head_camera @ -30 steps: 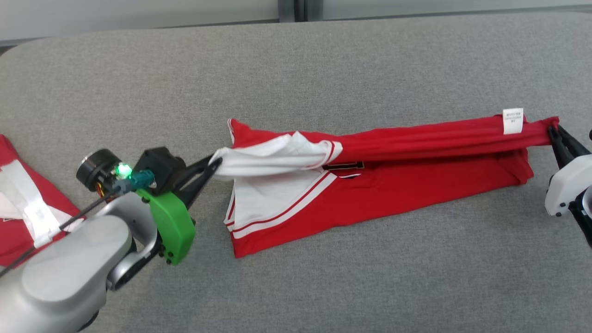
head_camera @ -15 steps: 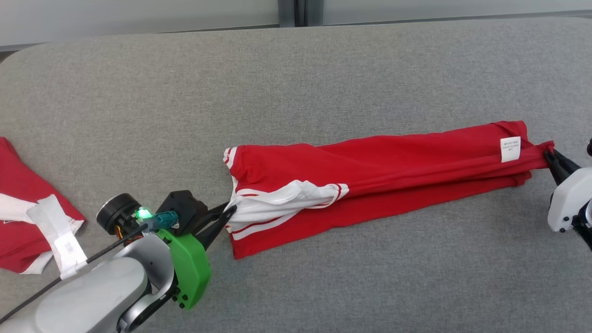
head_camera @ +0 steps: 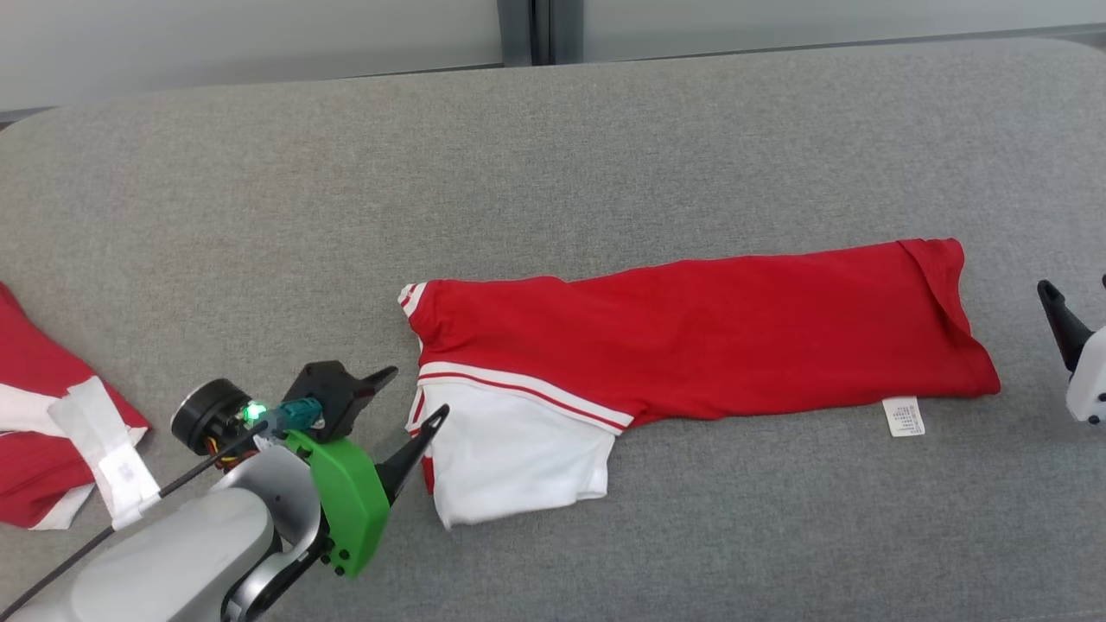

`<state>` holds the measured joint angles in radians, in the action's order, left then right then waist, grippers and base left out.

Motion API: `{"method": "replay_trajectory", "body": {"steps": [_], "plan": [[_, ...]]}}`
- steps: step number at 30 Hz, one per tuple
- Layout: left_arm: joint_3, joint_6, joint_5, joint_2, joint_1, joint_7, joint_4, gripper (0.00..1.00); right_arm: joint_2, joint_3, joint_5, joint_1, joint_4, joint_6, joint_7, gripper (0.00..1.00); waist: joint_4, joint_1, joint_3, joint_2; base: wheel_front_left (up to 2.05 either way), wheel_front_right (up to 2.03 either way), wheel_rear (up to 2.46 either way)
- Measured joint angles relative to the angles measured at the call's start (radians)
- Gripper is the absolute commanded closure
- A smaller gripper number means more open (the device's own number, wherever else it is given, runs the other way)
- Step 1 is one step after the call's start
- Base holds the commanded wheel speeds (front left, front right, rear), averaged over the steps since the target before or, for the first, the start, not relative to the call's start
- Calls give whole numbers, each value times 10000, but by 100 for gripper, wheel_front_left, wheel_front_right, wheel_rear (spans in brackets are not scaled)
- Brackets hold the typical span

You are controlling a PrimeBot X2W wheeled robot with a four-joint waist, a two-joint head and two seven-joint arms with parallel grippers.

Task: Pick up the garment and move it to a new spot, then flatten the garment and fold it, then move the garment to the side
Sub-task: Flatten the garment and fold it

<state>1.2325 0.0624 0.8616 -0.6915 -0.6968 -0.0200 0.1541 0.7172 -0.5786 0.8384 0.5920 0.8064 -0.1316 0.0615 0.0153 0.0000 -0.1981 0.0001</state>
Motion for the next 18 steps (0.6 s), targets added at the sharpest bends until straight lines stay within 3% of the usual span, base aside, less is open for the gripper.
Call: {"method": "replay_trajectory", "body": {"steps": [8,12,15,18], "plan": [[-1653,1154,581,516,246,2328,224,0,-497,470,-792,322,-500,0,1714,0,12,0,297,0,0,0,0],[-2800,1712,604,928,629,2780,318,0,-951,1089,-1302,171,-1080,0,1962,0,-21,0,426,0,0,0,0],[-4475,1973,-104,1586,1193,2813,-182,0,-1356,2069,-2013,-271,-1852,0,1994,0,-50,0,490,0,0,0,0],[-6535,1599,-851,2824,2455,2842,-828,0,-2040,3415,-2964,-1087,-3016,0,2008,0,-88,0,535,0,0,0,0]]}}
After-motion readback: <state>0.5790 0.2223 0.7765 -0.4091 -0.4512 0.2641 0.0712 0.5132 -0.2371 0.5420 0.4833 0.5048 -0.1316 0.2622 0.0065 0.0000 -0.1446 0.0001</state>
